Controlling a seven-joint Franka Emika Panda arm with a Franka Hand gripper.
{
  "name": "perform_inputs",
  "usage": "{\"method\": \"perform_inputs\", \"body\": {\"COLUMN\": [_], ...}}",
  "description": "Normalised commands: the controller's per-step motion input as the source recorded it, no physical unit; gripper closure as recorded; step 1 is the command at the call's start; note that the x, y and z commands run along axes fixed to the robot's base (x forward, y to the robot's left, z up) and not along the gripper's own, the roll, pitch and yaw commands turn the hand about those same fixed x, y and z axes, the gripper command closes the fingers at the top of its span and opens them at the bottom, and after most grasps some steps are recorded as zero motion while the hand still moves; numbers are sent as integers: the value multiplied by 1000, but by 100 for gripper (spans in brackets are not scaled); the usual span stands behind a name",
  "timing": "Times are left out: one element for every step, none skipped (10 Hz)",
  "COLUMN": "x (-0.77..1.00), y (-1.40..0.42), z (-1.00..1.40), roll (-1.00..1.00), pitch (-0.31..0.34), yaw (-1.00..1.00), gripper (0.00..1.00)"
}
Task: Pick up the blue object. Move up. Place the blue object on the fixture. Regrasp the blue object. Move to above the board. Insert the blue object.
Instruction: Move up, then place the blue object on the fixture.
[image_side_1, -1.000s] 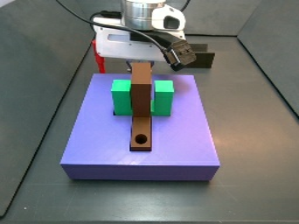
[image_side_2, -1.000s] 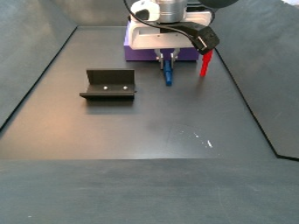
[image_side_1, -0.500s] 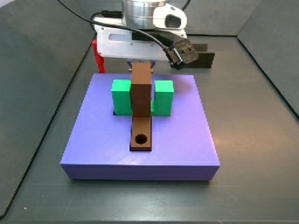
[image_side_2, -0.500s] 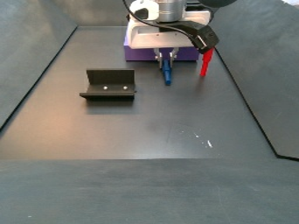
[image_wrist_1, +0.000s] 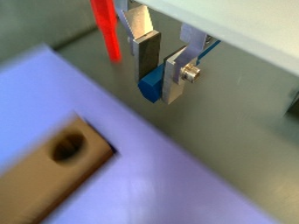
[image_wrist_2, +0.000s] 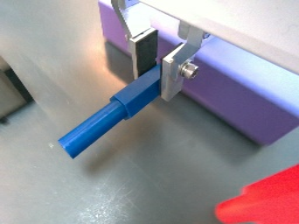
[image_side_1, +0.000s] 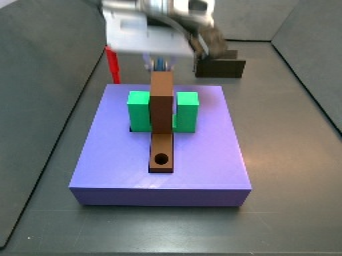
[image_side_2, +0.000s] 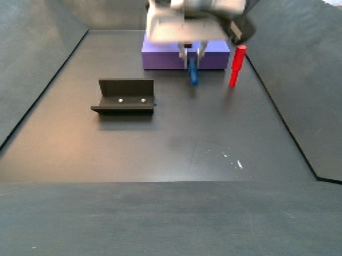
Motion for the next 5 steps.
{"method": "perform_inputs", "body": {"x": [13,37,414,471,434], "y": [1,-17,294,200,271], "z": [227,0,0,134,123], "roll": [-40,0,-703,-1000,-1000], "pitch": [9,0,226,89,0], "yaw": [10,0,-314,-223,-60], "gripper": [100,100,100,100,100]}}
